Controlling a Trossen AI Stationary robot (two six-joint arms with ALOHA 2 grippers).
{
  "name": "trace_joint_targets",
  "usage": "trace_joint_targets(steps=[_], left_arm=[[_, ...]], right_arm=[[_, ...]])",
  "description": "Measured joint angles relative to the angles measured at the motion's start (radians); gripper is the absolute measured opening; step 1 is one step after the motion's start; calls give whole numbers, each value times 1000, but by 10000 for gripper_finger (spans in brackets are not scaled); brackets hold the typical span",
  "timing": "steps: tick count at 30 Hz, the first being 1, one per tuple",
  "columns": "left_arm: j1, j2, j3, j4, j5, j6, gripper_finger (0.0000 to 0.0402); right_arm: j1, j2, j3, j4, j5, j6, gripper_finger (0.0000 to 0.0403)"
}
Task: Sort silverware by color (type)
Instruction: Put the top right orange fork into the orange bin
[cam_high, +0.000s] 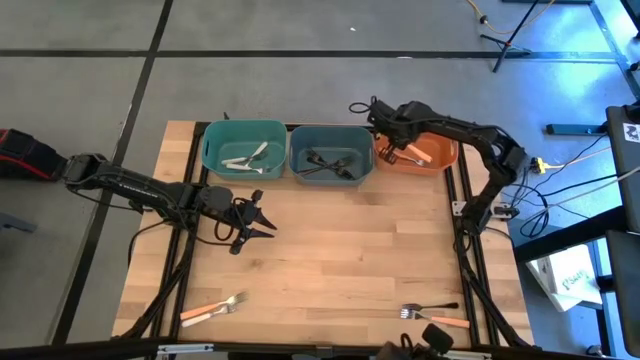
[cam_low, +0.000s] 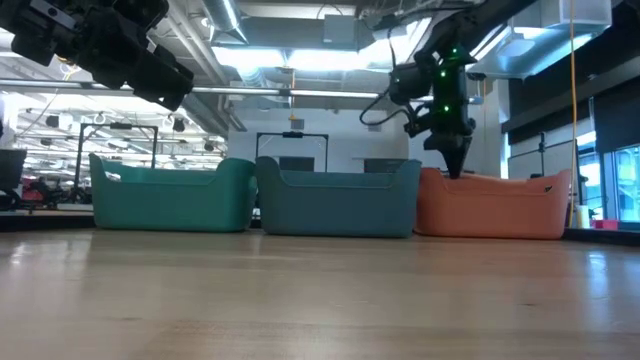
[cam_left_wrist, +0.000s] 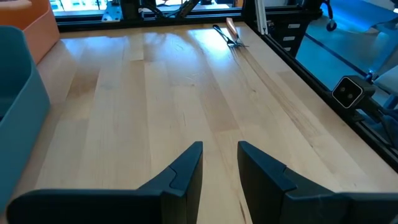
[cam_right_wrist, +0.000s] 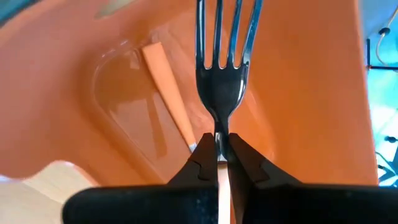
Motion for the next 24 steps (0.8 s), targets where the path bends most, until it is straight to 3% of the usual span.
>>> trace_joint_targets(steps=[14,24], left_arm=[[0,0,0,0,0,0,95],[0,0,0,-1,0,0,95]], right_arm=[[-1,-58,-11,11,-25,2,1],[-70,-145,-238,232,-103,-28,1]])
